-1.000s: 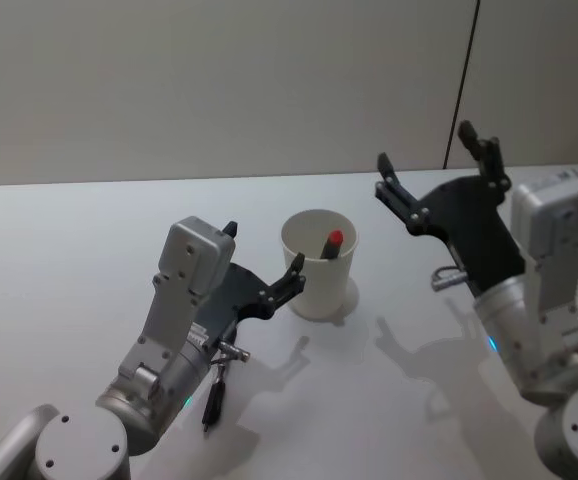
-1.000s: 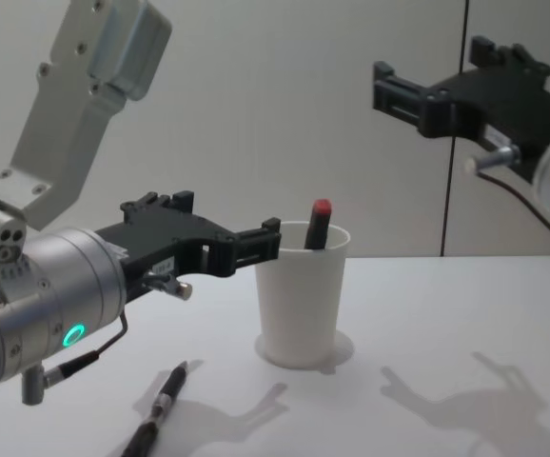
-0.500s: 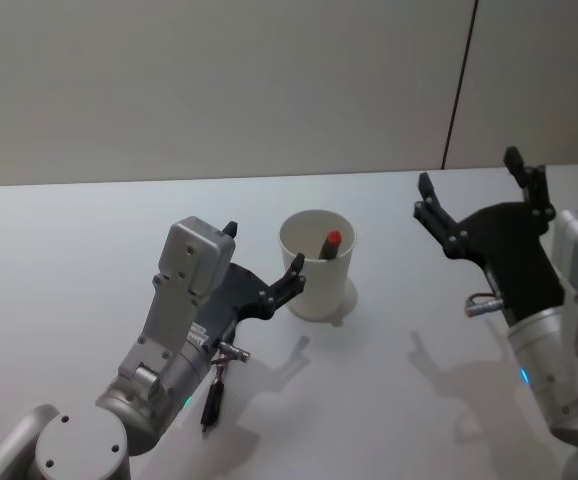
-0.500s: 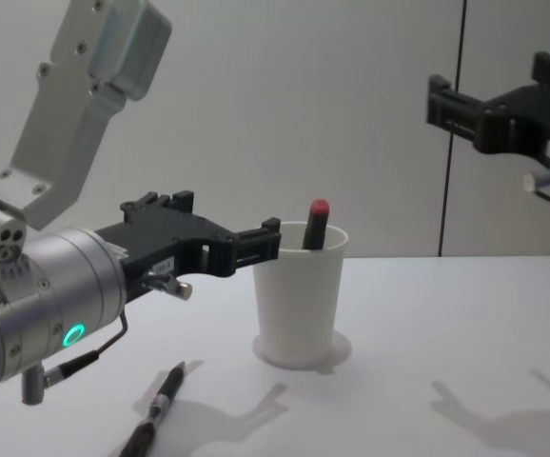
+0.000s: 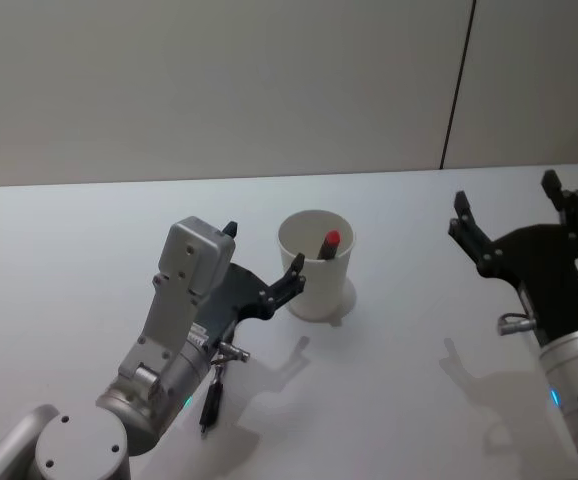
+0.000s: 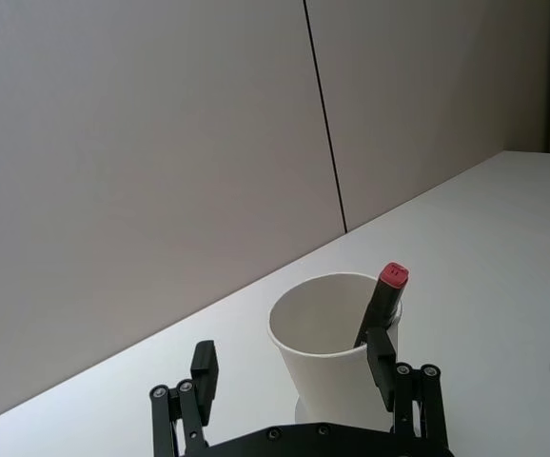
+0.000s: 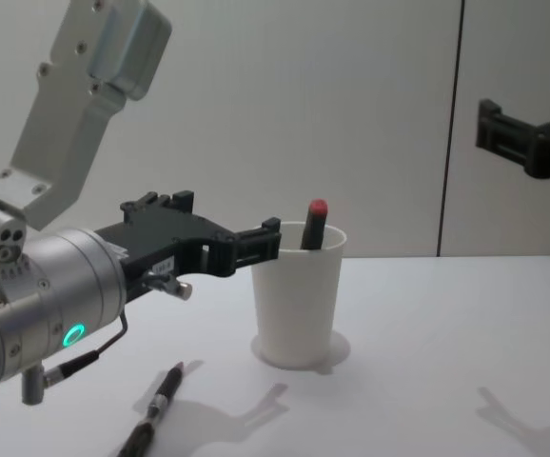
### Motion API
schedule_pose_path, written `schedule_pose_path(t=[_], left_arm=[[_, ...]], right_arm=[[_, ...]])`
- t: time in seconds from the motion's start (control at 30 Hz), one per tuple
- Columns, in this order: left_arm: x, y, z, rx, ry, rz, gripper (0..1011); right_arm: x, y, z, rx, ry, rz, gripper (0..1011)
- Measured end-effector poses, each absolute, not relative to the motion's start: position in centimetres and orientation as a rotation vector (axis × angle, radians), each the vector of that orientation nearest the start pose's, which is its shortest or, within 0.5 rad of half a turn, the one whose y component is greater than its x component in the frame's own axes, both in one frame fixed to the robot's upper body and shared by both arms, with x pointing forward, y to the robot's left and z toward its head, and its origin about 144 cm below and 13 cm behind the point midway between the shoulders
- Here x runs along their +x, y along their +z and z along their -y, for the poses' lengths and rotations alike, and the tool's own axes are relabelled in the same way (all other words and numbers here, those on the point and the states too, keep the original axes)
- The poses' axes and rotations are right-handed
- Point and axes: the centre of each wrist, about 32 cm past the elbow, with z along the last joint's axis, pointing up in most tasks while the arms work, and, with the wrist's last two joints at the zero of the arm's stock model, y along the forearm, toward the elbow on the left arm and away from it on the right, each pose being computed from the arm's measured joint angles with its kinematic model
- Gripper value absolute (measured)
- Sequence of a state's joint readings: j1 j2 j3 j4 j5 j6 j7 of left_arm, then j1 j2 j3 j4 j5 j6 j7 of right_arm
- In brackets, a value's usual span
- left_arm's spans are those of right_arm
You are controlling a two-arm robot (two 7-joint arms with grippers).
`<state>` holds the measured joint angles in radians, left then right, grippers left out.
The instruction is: Place the pen into the pen holder.
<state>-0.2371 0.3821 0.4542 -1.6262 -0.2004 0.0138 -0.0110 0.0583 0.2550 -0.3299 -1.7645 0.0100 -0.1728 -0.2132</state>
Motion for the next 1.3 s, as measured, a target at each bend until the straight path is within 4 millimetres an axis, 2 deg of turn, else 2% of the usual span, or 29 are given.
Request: schedule_pose_path(t=[0.7, 1.3], left_arm=[[49.1, 120.6, -19.9, 0.076, 1.127, 0.259, 1003], [47.7, 122.6, -20.5, 0.223, 1.220, 0.115, 1003]], right_arm=[[44.5, 119.8, 19.5, 0.164, -1.428, 0.384, 1002], [44.4, 119.7, 19.6, 0.160, -1.433, 0.380, 1002]])
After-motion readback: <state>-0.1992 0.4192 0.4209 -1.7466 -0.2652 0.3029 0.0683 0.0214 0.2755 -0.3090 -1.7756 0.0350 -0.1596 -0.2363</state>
